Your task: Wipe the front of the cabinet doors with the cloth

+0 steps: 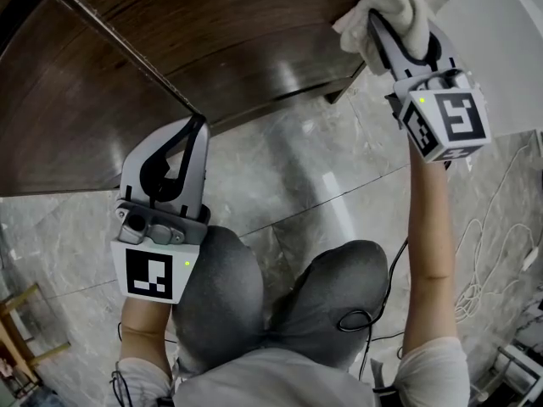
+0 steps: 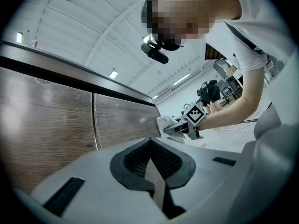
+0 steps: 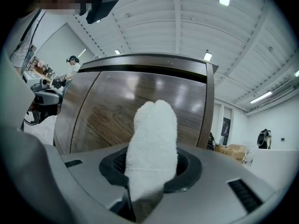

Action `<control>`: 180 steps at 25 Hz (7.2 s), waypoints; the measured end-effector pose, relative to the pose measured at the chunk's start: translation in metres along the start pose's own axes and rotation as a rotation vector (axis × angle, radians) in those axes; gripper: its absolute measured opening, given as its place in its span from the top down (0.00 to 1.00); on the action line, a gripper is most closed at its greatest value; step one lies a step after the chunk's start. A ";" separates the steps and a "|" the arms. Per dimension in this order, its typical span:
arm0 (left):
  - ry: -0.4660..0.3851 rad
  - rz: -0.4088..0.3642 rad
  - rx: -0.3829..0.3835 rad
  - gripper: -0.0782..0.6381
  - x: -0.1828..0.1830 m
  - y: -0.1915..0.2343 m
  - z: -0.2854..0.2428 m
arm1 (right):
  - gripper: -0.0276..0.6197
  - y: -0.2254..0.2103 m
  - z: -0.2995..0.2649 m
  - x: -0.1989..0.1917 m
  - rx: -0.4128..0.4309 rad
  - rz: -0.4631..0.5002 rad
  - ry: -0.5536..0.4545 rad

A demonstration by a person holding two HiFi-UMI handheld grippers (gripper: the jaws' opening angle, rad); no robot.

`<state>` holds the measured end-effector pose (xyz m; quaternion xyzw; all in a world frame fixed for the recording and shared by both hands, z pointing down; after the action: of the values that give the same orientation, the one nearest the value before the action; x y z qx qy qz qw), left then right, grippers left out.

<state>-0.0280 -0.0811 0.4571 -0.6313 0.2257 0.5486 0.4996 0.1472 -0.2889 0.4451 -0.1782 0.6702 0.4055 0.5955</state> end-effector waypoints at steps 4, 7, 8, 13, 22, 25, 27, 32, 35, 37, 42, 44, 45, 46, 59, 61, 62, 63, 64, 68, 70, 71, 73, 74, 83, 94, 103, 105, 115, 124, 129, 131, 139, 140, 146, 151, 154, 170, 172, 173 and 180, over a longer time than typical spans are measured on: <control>-0.004 0.005 -0.001 0.87 -0.001 0.000 0.001 | 0.74 -0.003 0.001 -0.006 -0.019 0.009 0.018; -0.008 0.006 0.002 0.87 0.001 0.003 0.005 | 0.74 0.002 0.006 -0.003 -0.014 0.005 0.024; -0.011 0.006 0.003 0.87 0.003 0.004 0.007 | 0.74 0.007 0.009 0.000 -0.006 0.008 0.025; -0.015 0.027 0.020 0.87 -0.001 0.011 0.015 | 0.74 0.050 0.016 0.016 0.107 0.018 0.003; -0.008 0.049 0.096 0.87 -0.014 0.053 0.067 | 0.74 0.209 0.001 0.063 0.394 0.012 -0.102; 0.010 0.057 0.121 0.87 -0.021 0.062 0.078 | 0.74 0.238 -0.007 0.058 0.448 0.009 -0.109; 0.024 0.056 0.128 0.87 -0.025 0.065 0.083 | 0.74 0.252 -0.010 0.047 0.479 -0.007 -0.103; 0.038 0.056 0.149 0.87 -0.037 0.078 0.104 | 0.74 0.289 -0.020 0.007 0.526 0.045 -0.050; 0.048 0.054 0.153 0.87 -0.040 0.080 0.111 | 0.74 0.290 -0.028 -0.016 0.498 0.027 0.001; 0.057 0.048 0.148 0.87 -0.041 0.078 0.111 | 0.74 0.281 -0.033 -0.029 0.473 -0.002 0.026; 0.070 0.036 0.140 0.87 -0.041 0.069 0.098 | 0.74 0.254 -0.032 -0.045 0.449 0.037 0.024; 0.070 0.035 0.137 0.87 -0.041 0.067 0.095 | 0.74 0.249 -0.031 -0.048 0.439 0.053 0.023; 0.071 0.036 0.136 0.87 -0.042 0.068 0.097 | 0.74 0.249 -0.031 -0.049 0.433 0.053 0.026; 0.071 0.037 0.135 0.87 -0.043 0.069 0.099 | 0.74 0.249 -0.031 -0.050 0.426 0.050 0.029; 0.086 0.028 0.105 0.87 -0.048 0.053 0.082 | 0.74 0.183 -0.025 -0.092 0.277 0.019 0.103; 0.088 0.029 0.099 0.87 -0.049 0.051 0.082 | 0.74 0.176 -0.025 -0.097 0.252 0.017 0.114; 0.090 0.029 0.096 0.87 -0.048 0.049 0.080 | 0.74 0.170 -0.024 -0.100 0.238 0.016 0.119; 0.093 0.027 0.092 0.87 -0.047 0.046 0.077 | 0.74 0.162 -0.023 -0.103 0.224 0.015 0.125; 0.094 0.023 0.089 0.87 -0.045 0.044 0.073 | 0.74 0.155 -0.021 -0.105 0.213 0.012 0.129; 0.093 0.014 0.078 0.87 -0.041 0.036 0.060 | 0.74 0.131 -0.016 -0.119 0.181 0.005 0.139; 0.096 0.011 0.071 0.87 -0.041 0.031 0.054 | 0.74 0.119 -0.013 -0.126 0.161 0.003 0.145; 0.097 0.010 0.067 0.87 -0.042 0.029 0.051 | 0.74 0.113 -0.012 -0.129 0.151 0.001 0.148; 0.100 0.009 0.061 0.87 -0.044 0.026 0.047 | 0.74 0.101 -0.011 -0.135 0.127 -0.005 0.155; 0.103 0.010 0.059 0.87 -0.045 0.025 0.046 | 0.74 0.095 -0.010 -0.138 0.114 -0.009 0.160; 0.117 0.020 0.049 0.87 -0.051 0.018 0.033 | 0.74 0.032 0.000 -0.164 -0.020 -0.030 0.201; 0.112 0.051 0.008 0.87 -0.067 0.018 0.016 | 0.74 0.042 0.009 -0.158 -0.020 -0.028 0.199; 0.156 0.112 -0.039 0.87 -0.095 0.030 0.018 | 0.74 0.084 0.016 -0.135 0.076 -0.037 0.175; 0.154 0.138 -0.046 0.87 -0.094 0.032 0.012 | 0.75 0.087 0.014 -0.127 0.083 -0.057 0.159; 0.189 0.095 -0.101 0.87 0.001 0.035 -0.018 | 0.75 0.094 0.028 -0.051 0.118 -0.141 0.182; 0.190 0.195 -0.093 0.87 0.118 0.071 -0.014 | 0.75 0.081 0.042 0.076 0.091 -0.165 0.192; 0.185 0.235 -0.085 0.87 0.183 0.098 -0.008 | 0.75 0.077 0.048 0.151 0.100 -0.181 0.214; 0.187 0.261 -0.072 0.87 0.209 0.111 -0.007 | 0.75 0.074 0.052 0.185 0.100 -0.190 0.224; 0.160 0.308 -0.037 0.87 0.332 0.169 0.006 | 0.75 0.061 0.073 0.331 0.052 -0.231 0.262; 0.159 0.310 -0.037 0.87 0.348 0.175 0.007 | 0.75 0.058 0.075 0.349 0.049 -0.237 0.270; 0.192 0.334 -0.067 0.87 0.434 0.204 0.018 | 0.75 0.033 0.090 0.446 0.017 -0.269 0.323; 0.145 0.357 -0.023 0.87 0.497 0.229 0.003 | 0.75 -0.008 0.101 0.512 -0.010 -0.226 0.321; 0.122 0.363 0.008 0.87 0.540 0.240 0.000 | 0.75 -0.025 0.115 0.552 -0.018 -0.233 0.314; -0.004 0.276 0.108 0.87 0.700 0.281 0.021 | 0.74 -0.059 0.141 0.732 0.021 -0.242 0.083; -0.019 0.259 0.113 0.87 0.712 0.286 0.023 | 0.74 -0.055 0.142 0.745 0.024 -0.236 0.065; -0.023 0.253 0.114 0.87 0.715 0.288 0.025 | 0.74 -0.053 0.141 0.750 0.027 -0.234 0.059; -0.026 0.243 0.140 0.87 0.729 0.292 0.041 | 0.75 -0.043 0.142 0.772 0.054 -0.251 0.025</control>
<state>-0.0746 0.0299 -0.3199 -0.5558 0.3315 0.5962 0.4751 0.0957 -0.0186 -0.2915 -0.2498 0.6606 0.3074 0.6377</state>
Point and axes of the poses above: the fingertips, and each gripper's own axes: z backward along the fingers, y to its left, x out of its top, the point moved 2 cm from there along z, backward along the fingers, and after that the axes turned 6 degrees about -x, right-handed, at the moved point
